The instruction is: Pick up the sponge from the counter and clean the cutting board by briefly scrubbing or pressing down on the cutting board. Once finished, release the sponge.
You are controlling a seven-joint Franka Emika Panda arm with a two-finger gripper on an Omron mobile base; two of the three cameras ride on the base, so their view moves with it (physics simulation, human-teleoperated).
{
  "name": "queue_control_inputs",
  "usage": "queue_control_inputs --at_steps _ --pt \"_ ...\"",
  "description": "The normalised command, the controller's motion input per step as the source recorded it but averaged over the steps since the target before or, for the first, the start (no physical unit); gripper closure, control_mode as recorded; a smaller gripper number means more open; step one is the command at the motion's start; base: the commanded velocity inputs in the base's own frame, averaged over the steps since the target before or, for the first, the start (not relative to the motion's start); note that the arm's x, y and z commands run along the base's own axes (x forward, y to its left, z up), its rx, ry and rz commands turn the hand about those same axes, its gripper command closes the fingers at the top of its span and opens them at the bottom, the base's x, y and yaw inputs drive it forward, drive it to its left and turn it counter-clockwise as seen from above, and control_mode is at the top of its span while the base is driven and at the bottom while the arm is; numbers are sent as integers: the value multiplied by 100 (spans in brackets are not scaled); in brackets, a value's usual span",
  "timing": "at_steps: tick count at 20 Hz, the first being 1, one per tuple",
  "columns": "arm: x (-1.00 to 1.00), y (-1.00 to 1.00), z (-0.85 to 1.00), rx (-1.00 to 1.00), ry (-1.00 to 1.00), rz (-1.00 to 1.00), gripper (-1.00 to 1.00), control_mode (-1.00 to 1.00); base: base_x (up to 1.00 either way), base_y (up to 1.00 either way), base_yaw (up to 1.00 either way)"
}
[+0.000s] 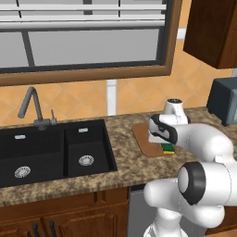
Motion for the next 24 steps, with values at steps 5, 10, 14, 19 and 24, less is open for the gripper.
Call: queue_control_inputs --at_steps 5,10,14,19,24 --pt "31 -1 -2 0 0 0 100 -100 0 0 0" --pt "32 -1 0 0 0 0 100 -100 0 0 0" --pt "30 -7 -1 0 0 0 100 -100 0 0 0" --pt "4 -2 -10 0 0 0 100 -100 0 0 0" --pt "1 -10 -6 0 0 0 100 -100 0 0 0"
